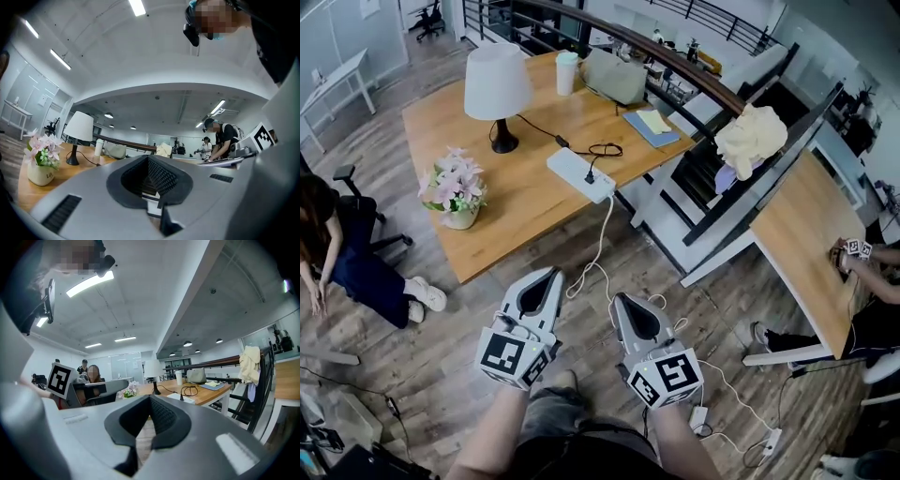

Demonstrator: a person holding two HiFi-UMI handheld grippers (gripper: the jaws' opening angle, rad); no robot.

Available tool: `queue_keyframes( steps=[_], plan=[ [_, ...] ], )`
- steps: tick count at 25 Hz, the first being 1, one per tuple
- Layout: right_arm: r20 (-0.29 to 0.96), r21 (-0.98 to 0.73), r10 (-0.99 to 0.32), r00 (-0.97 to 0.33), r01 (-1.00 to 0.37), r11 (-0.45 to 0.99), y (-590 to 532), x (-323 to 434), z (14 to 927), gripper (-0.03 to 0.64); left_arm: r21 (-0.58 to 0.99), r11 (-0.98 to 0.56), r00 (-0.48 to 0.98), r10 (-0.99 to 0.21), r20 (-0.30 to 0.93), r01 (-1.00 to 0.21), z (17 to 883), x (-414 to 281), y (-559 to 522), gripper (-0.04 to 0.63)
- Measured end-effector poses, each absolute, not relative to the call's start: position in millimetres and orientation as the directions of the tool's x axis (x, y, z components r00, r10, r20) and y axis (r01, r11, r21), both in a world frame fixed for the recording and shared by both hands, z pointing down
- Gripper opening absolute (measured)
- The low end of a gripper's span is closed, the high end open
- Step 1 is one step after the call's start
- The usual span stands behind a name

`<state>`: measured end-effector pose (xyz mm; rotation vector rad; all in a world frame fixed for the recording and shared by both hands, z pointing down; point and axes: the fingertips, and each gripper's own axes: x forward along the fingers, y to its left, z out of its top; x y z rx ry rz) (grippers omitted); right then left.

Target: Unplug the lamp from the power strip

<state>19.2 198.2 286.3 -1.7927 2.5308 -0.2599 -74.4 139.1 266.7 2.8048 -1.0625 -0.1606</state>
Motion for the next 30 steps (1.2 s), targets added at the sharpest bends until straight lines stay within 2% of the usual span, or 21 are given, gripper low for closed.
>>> queue_keyframes(
  steps=[18, 30],
  plan=[
    [0.065, -0.153, -0.927, -0.369, -0.922, 0.356, 137, 13, 287, 0.008, 0.174, -0.74, 0.743, -0.666, -0.063, -0.649, 272, -74, 89, -0.003],
    [0.089, -0.167, -0.903, -0.421, -0.9, 0.403, 66, 29, 302, 0.008, 0.158, -0.747, 0.753, -0.658, -0.029, -0.646, 290, -41, 32, -0.003]
  ],
)
